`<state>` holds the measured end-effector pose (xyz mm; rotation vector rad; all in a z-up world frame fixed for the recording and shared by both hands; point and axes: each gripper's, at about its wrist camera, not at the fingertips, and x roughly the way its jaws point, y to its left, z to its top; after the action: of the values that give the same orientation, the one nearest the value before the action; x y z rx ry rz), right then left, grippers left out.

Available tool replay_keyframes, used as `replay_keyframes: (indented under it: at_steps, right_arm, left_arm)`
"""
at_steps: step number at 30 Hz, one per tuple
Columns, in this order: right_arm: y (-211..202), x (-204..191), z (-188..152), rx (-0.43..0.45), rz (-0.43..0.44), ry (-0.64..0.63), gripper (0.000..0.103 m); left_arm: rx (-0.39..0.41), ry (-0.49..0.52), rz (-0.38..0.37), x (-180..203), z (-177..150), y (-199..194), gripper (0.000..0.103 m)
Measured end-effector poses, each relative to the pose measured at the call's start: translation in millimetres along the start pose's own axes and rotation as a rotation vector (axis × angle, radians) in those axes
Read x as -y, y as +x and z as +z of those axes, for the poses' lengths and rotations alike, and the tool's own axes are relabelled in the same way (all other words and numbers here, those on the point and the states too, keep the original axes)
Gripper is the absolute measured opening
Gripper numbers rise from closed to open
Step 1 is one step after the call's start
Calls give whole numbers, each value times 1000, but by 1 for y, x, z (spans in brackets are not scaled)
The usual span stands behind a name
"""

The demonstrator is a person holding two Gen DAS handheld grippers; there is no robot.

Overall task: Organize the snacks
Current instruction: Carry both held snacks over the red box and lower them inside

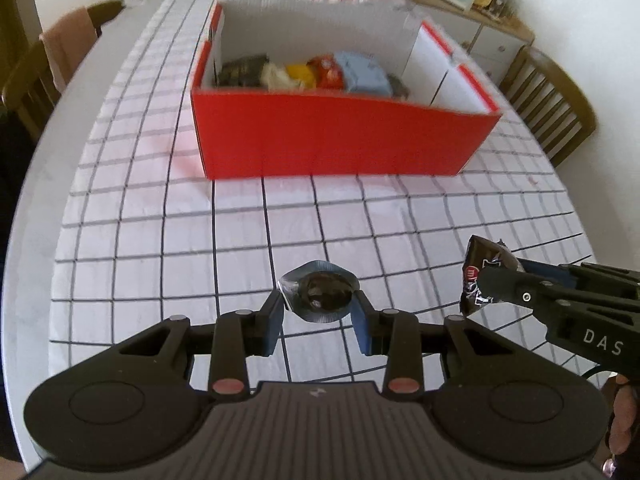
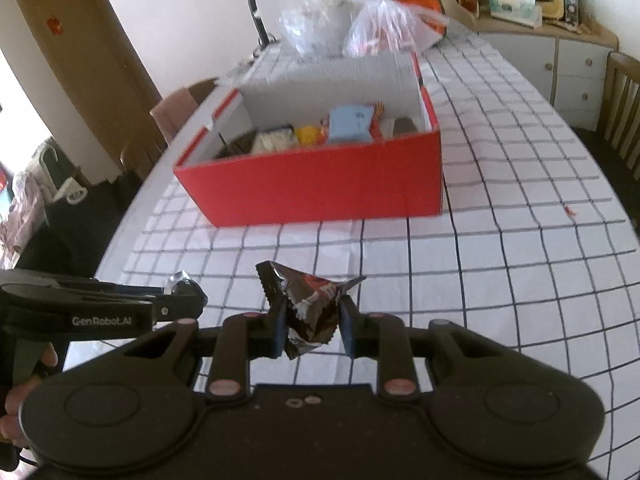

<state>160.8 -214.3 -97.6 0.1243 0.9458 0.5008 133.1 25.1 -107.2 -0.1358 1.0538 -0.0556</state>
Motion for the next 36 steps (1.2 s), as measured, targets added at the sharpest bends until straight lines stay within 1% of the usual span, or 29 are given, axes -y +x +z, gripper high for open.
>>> replay_keyframes:
  at_steps: [5,9,15,19,23,25,29,36]
  right_arm:
    - [-24,-13,17,74,-6,-37,24]
    - [-36,-23,34,126,-8,-62,24]
    - [-42,-29,67,186,-17,-79,24]
    - [-38,-29,92,209,-31,-83,24]
    - [-29,-23,116,219,-42,-67,24]
    - [-21,-17,130,213,-41,-48,24]
    - [-1,-8,149,192,-54,-54,25]
    - [45,4,168,112,-59,-81,25]
  left_arm:
    - [82,27,-11,8,10,-28,35]
    - [145,41,-16,14,26,-48,35]
    - [230,70,-5,23,52,-72,36]
    - [261,93,15,28,75,-77,36]
    - [281,102,32,30,100,-77,36]
    - [285,99,38,29,112,-74,36]
    - [285,84,54,23,137,-62,36]
    - [210,29,72,9,172,-20,36]
